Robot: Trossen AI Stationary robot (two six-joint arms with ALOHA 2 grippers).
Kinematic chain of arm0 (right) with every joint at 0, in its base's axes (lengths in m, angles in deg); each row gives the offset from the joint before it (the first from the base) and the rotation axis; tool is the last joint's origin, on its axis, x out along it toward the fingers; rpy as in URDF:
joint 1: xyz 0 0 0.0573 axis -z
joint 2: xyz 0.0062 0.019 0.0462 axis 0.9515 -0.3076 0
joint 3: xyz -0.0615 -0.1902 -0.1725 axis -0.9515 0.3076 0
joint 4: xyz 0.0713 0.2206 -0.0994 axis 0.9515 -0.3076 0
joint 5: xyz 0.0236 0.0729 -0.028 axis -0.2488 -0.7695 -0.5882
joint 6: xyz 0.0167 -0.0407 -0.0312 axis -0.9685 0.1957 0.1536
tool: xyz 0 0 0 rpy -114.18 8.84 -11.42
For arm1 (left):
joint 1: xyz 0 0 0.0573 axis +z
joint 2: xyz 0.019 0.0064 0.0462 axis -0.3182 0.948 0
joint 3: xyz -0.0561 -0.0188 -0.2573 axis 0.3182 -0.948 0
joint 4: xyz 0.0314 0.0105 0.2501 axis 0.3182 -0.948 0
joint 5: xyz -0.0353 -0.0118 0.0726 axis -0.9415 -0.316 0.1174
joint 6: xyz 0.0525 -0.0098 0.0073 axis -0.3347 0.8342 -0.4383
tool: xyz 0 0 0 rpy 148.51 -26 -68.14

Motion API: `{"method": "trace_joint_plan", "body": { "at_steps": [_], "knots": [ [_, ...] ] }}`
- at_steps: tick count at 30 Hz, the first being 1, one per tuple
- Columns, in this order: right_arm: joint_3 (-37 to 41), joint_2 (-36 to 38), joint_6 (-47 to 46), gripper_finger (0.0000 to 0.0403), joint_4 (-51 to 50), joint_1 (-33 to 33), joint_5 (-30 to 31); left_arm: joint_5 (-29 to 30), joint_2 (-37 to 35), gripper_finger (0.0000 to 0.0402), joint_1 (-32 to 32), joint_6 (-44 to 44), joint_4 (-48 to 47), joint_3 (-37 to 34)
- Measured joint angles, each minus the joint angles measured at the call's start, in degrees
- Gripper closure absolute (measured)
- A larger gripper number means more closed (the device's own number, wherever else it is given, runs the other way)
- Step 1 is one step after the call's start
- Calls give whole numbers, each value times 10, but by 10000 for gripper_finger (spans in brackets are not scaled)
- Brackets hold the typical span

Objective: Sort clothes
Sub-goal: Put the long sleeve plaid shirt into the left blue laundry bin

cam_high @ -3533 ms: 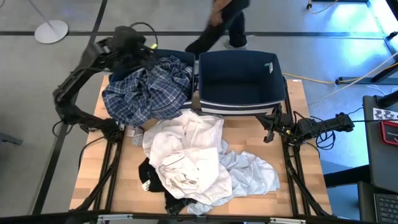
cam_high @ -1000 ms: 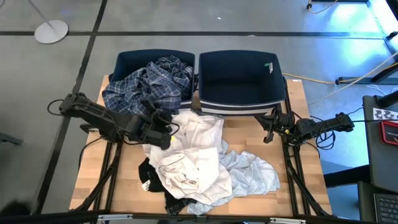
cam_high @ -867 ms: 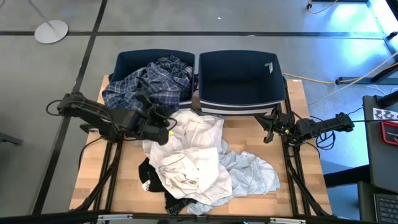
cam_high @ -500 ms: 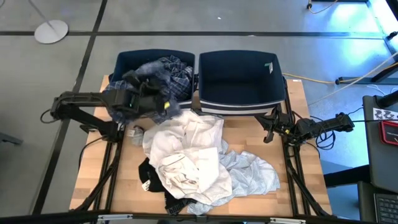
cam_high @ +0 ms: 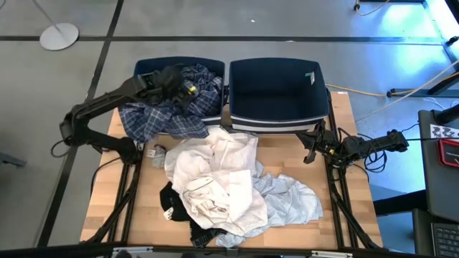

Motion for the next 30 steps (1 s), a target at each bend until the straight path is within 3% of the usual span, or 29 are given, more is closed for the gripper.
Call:
{"method": "trace_joint_plan", "body": {
  "at_steps": [6,17,22,30],
  "knots": [
    [0,0,0,397,0,0,0,-94,43,229,58,0,34,-39],
    [0,0,0,397,-2,0,0,-121,124,229,79,-26,95,-110],
    [0,0,0,397,-2,0,0,-119,91,229,63,-34,66,-77],
    [0,0,-5,397,-3,0,-1,-118,-44,229,19,-18,55,29]
  ]
}}
